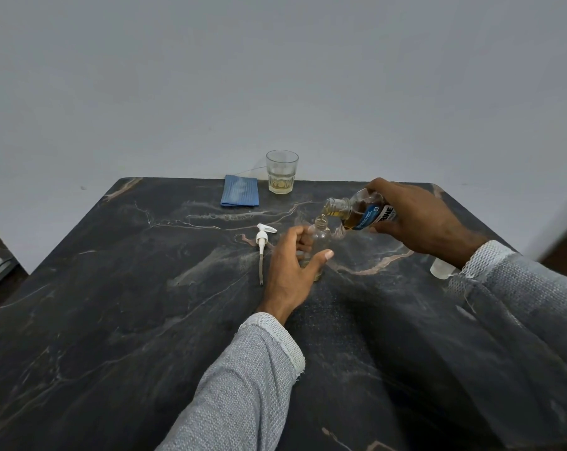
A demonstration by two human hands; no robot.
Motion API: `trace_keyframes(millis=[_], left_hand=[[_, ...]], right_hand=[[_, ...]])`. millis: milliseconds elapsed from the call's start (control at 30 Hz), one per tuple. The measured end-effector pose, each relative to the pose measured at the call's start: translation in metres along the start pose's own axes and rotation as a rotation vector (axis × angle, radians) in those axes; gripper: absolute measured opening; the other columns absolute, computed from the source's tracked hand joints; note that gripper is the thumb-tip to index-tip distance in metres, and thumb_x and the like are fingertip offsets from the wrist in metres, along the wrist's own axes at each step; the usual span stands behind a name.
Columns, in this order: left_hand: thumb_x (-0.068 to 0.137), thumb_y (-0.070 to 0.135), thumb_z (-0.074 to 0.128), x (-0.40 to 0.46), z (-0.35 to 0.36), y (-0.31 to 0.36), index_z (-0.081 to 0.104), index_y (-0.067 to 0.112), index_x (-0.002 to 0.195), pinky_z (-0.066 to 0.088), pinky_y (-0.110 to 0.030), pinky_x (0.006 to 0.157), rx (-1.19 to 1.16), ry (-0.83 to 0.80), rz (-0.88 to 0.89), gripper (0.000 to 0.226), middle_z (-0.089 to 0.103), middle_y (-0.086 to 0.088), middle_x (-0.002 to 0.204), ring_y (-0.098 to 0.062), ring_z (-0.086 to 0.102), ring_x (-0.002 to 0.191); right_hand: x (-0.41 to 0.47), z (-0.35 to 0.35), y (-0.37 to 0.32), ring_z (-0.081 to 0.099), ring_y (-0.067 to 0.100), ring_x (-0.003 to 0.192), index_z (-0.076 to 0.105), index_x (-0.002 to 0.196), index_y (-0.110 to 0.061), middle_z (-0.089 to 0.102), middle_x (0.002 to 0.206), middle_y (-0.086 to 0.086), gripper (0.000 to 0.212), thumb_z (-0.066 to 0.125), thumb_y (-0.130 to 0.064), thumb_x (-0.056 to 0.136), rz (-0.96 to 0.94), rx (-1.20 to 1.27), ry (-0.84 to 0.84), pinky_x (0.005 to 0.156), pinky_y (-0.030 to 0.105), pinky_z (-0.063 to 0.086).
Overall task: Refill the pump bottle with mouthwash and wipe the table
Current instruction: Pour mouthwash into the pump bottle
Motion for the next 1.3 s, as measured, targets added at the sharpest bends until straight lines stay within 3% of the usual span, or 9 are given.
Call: trace_keyframes(millis=[500,733,900,1100,1300], left_hand=[[0.081,0.039,0.072,0.0004,0.0001,-0.0008,0.044,0.043,0.115,0.047,-0.015,0.081,-0.004,0.000,0.001,0.045,0.055,0.019,0.114,0.004,0.056,0.103],[0.081,0.038,0.072,0.0000,-0.0004,0.0001,0.044,0.043,0.115,0.045,-0.010,0.076,-0.014,-0.005,-0.007,0.045,0.053,0.023,0.109,0.009,0.054,0.100],[0.081,0.037,0.073,-0.0004,-0.0015,0.0021,0.042,0.054,0.105,0.045,-0.007,0.073,-0.017,-0.001,0.001,0.042,0.054,0.020,0.110,0.009,0.054,0.099],[0.081,0.037,0.073,0.0001,-0.0001,0.0011,0.045,0.044,0.114,0.046,-0.009,0.075,-0.021,-0.001,0.000,0.044,0.055,0.016,0.113,0.003,0.056,0.101],[0.082,0.037,0.073,0.0007,-0.0013,0.0009,0.044,0.040,0.118,0.042,0.000,0.075,-0.010,-0.003,-0.005,0.046,0.053,0.020,0.113,0.008,0.053,0.103]], right_hand=[[0.0009,-0.0048,-0.0009,0.063,0.030,0.103,0.049,0.128,-0.016,0.066,0.120,0.010,0.058,0.078,-0.021,0.079,-0.010,-0.010,0.017,0.080,0.038,0.052],[0.0011,-0.0049,0.0002,0.063,0.030,0.104,0.049,0.129,-0.016,0.065,0.120,0.010,0.058,0.077,-0.023,0.079,-0.011,-0.023,0.014,0.081,0.036,0.050],[0.0003,-0.0057,-0.0001,0.063,0.030,0.103,0.049,0.129,-0.015,0.066,0.120,0.011,0.058,0.078,-0.022,0.079,-0.015,-0.028,0.015,0.081,0.037,0.051],[0.0002,-0.0060,-0.0007,0.063,0.030,0.104,0.049,0.130,-0.015,0.065,0.121,0.011,0.058,0.078,-0.022,0.079,-0.018,-0.037,0.010,0.082,0.039,0.051],[0.0002,-0.0052,0.0006,0.063,0.029,0.106,0.048,0.130,-0.016,0.065,0.122,0.009,0.059,0.077,-0.023,0.080,-0.015,-0.037,0.007,0.082,0.035,0.050]])
Point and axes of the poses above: each hand's wrist, its own x-axis towards the middle knuckle, its own z-axis out of the palm, y = z × x, the point moved 6 cm from there along x, towards the middle knuckle
